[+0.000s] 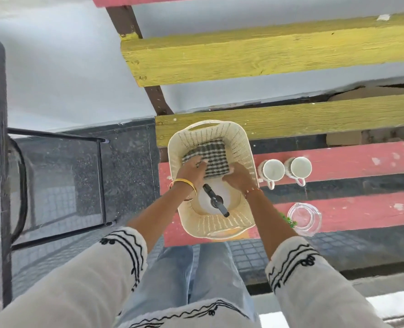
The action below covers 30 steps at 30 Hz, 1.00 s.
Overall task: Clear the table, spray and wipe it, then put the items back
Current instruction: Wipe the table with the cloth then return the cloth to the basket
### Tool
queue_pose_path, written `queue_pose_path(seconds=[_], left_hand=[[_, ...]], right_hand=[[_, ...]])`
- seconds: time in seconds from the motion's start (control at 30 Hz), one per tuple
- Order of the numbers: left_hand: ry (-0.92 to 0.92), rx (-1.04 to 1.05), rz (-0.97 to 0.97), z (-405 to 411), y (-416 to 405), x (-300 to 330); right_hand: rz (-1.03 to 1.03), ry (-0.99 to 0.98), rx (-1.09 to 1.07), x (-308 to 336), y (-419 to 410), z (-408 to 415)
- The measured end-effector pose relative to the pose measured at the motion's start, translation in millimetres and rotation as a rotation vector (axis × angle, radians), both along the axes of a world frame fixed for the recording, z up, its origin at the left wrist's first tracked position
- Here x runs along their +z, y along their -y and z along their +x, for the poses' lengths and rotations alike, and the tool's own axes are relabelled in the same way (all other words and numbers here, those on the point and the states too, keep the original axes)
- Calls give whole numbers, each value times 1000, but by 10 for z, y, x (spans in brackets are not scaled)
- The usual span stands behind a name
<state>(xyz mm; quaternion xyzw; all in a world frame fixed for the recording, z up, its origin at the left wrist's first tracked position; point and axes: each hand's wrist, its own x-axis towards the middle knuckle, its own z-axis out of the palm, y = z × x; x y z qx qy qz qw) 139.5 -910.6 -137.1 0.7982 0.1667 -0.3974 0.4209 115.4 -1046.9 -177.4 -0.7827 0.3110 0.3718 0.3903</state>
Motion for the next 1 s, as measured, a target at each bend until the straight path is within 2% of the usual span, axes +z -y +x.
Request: queue_pose_path(seconds=[0.1, 0.2, 0.27, 0.47, 0.6, 0.7, 0.9, 1.0], left_hand=[[-41, 62, -7, 43, -3, -135], [-34, 71, 2, 80, 3, -233], [-41, 54, 8, 91, -26, -294], [-50, 80, 36, 28, -101, -301], [-51, 49, 9, 6, -118, -244], [-41, 103, -22, -9, -184, -148], [73, 87, -53, -46, -321, 230], [112, 187, -69, -69, -390, 446]], right_hand=[[-25, -25, 70, -406, 38, 79], [-82, -54, 153, -1132, 69, 87], [-109, -48, 192, -1250, -12, 92], [-81, 54, 49, -717, -200, 138], [126, 169, -282, -400, -297, 186], [199, 258, -447, -113, -338, 230], [288, 369, -577, 493, -399, 240], [357, 461, -635, 885, -435, 194]])
